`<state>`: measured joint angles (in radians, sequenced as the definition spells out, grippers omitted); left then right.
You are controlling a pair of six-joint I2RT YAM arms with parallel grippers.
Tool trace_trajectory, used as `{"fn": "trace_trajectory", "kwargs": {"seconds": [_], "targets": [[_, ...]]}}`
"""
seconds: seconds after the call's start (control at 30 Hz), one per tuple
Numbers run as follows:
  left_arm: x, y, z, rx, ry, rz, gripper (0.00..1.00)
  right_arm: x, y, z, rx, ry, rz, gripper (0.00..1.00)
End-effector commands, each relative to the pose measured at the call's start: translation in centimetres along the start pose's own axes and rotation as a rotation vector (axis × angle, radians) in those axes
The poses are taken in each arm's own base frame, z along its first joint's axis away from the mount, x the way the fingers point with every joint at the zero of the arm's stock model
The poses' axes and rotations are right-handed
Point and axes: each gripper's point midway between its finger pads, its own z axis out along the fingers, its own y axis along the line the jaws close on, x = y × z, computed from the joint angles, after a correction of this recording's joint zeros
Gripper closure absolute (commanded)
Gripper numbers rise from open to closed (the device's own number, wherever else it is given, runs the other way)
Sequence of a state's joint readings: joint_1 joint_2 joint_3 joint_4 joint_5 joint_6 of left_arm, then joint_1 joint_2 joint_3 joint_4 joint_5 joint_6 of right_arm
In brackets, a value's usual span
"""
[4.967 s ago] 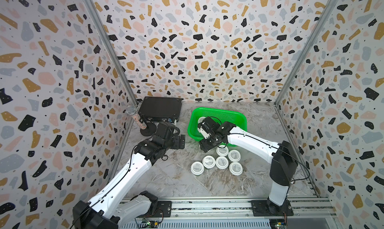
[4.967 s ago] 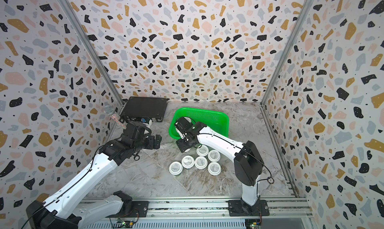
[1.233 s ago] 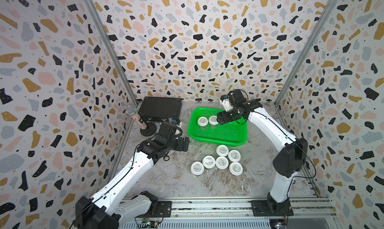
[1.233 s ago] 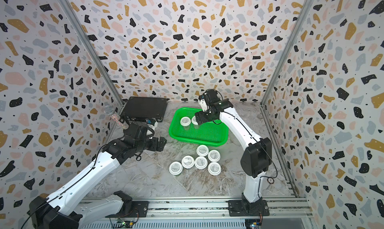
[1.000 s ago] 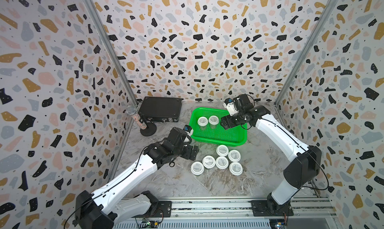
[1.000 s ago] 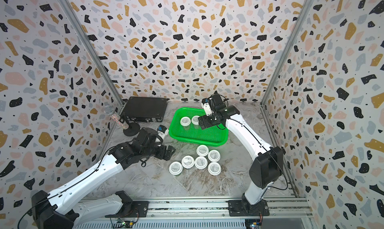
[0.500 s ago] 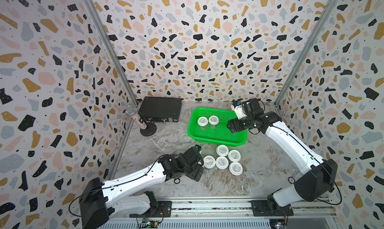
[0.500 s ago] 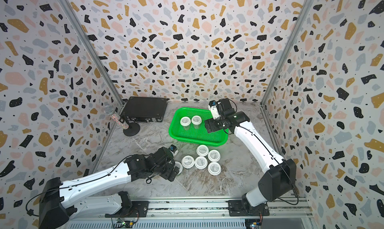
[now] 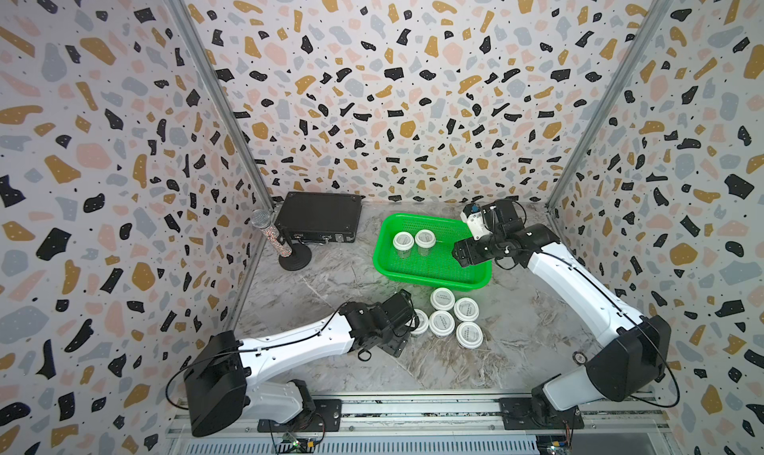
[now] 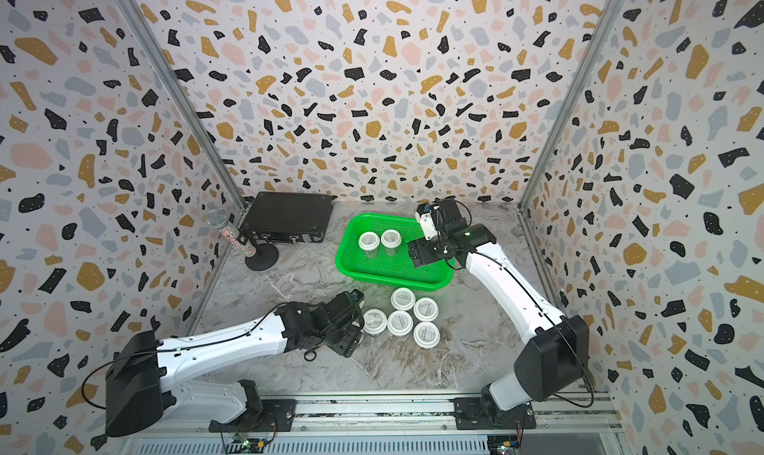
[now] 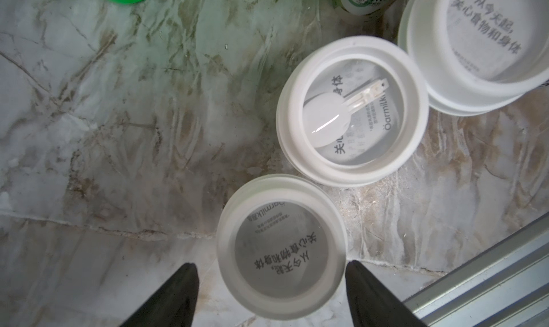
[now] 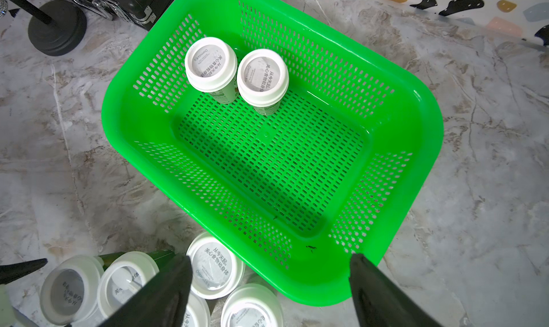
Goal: Put the yogurt in the basket
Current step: Pick up the yogurt from the center of the board.
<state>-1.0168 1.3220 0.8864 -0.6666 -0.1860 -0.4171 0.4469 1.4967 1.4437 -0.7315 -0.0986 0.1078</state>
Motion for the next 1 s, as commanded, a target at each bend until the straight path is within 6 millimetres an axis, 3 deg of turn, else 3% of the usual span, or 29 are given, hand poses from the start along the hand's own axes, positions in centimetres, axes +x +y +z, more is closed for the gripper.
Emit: {"fn": "trace_trajectory", "kwargs": {"seconds": [0.0, 0.23, 0.63, 0.97], "targets": [[-1.6, -0.5, -0.5, 0.005, -0.039, 0.017, 0.20, -0.4, -0.4, -1.1, 0.017, -0.031, 0.006, 0.12], [-1.4, -0.7, 0.2, 0.008, -0.018, 0.014, 0.20, -0.3, -0.6, -1.1, 0.025, -0.030, 0.007, 0.12], [-1.3, -0.9, 0.9, 0.009, -0.003, 0.013, 0.28, -0.2, -0.7, -0.9, 0.027, -0.029, 0.010, 0.12], [-1.6, 0.0, -0.4, -0.018, -0.043, -0.002, 0.33, -0.3, -0.7, -1.2, 0.030, -0.036, 0.009, 0.12]]}}
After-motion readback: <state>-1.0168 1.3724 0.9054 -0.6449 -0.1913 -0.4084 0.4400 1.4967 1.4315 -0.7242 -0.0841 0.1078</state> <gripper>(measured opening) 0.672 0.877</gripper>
